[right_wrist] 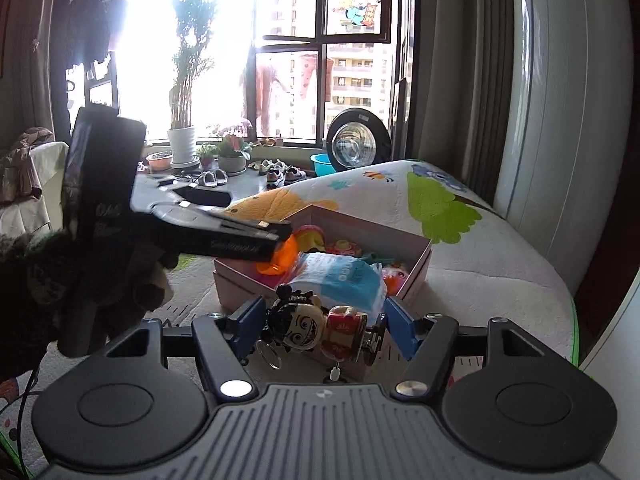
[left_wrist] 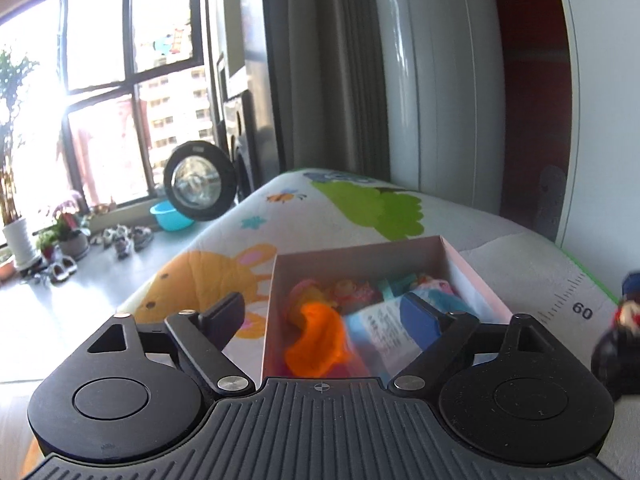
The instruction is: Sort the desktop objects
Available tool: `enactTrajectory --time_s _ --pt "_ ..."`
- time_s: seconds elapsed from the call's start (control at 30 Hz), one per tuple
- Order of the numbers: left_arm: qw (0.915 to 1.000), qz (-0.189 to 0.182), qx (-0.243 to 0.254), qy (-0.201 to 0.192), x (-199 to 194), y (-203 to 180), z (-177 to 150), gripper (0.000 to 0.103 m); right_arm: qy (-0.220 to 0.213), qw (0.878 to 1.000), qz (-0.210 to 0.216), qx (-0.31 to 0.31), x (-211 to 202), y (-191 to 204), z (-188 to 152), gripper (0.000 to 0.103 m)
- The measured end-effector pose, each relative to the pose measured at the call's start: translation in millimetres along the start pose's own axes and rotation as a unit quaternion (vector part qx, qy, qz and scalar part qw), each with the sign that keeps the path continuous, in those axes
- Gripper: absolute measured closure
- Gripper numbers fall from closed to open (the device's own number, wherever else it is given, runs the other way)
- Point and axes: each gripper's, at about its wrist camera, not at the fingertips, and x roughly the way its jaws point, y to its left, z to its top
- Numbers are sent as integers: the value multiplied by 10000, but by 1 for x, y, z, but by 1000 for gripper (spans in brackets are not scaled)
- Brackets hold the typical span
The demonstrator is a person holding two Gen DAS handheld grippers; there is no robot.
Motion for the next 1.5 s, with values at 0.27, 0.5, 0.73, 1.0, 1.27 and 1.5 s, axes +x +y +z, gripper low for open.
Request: enactTrajectory --time_s 0.27,0.5,0.73,1.0,1.27,1.5 --pt "9925 20 -994 708 -23 30 -78 5 110 9998 8 179 52 -16 52 37" --pt "9867 -29 -1381 861 -25 45 -96 3 86 9963 -248 819 132 -30 98 28" --pt "9858 -140 -1446 840 -27 46 -98 1 554 9958 -29 723 134 -15 57 19" --pt "9899 98 -990 1012 -37 31 -102 0 628 9954 203 691 73 11 -23 12" --pt "9878 367 -938 1185 -44 26 -107 0 705 9947 -722 215 91 0 -34 12" --pt "9864 606 -812 1296 -47 18 -109 0 515 9915 -1125 411 119 -27 -24 6"
